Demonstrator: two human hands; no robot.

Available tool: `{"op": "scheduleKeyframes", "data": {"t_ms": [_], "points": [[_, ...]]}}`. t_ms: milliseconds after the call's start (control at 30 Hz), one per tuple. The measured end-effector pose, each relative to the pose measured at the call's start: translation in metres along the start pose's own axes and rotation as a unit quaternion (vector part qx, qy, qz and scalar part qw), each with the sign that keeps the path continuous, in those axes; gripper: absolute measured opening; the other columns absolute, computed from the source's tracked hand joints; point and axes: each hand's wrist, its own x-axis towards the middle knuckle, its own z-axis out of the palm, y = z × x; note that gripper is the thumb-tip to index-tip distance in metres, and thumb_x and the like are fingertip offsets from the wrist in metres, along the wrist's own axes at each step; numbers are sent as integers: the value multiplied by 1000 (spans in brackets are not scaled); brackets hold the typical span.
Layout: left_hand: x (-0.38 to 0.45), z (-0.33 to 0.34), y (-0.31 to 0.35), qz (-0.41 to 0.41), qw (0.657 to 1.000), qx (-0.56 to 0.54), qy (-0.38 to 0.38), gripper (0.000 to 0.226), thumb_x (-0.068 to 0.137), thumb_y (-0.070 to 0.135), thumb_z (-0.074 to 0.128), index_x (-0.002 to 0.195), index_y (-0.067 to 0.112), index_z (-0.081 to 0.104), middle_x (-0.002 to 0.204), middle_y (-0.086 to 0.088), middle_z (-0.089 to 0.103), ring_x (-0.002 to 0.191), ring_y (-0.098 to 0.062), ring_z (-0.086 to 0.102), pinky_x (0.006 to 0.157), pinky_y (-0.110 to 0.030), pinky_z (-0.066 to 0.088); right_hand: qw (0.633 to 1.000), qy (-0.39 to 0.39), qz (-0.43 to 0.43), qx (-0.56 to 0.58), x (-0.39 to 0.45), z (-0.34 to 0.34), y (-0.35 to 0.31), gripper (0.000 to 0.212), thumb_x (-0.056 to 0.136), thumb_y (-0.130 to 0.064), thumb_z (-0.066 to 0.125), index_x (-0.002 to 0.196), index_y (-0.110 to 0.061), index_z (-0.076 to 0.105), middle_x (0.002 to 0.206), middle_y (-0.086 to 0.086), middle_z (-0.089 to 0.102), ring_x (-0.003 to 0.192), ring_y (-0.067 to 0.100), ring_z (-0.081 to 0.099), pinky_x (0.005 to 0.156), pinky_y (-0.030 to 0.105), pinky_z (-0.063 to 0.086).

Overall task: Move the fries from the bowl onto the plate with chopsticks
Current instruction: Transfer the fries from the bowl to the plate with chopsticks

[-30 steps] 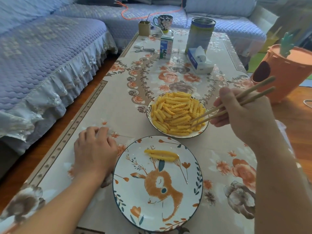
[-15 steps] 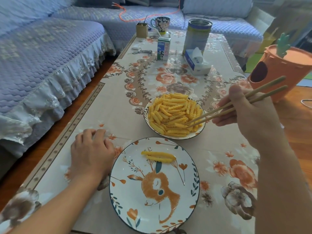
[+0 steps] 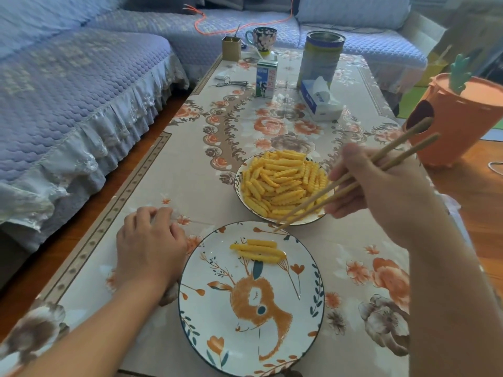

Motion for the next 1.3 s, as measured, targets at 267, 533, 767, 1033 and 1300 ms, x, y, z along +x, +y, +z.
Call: {"op": "scheduleKeyframes", "data": {"t_ms": [267,533,767,1033,1300], "points": [[0,0,-1,-1,1000,0,-2,32,91,18,57,121,13,68,121,-17,59,112,-39,51,94,-54,44,996,85,-18,-30,13,-10,22,40,104,-35,55,81,-5,69,61,17,69,54,34,72,54,47,63],[-1,0,-1,8,1000,3,9,30,91,17,59,119,12,69,118,-18,59,109,-39,52,90,-54,45,998,45,-7,-53,12,-13,22,43,97,-44,56,85,-6,71,63,15,71,58,32,74,58,45,64],[-1,0,-1,6,1000,6,12,28,91,16,60,117,11,69,116,-17,60,107,-39,52,90,-54,45,998,53,-28,-25,8,-12,16,52,93,-51,52,82,-3,68,62,15,70,56,33,73,56,45,64],[-1,-3,1,5,1000,6,3,30,93,18,57,120,12,68,118,-16,59,109,-37,52,92,-53,44,994,-104,36,10,-16,8,-19,55,90,-49,50,75,3,64,58,22,67,52,39,70,48,41,61],[-1,-3,1,4,1000,5,-3,30,93,19,56,120,13,68,118,-16,59,110,-37,51,92,-52,44,996,-80,22,-43,-11,15,-12,36,96,-33,63,81,0,67,60,16,69,55,33,73,52,36,62]]}}
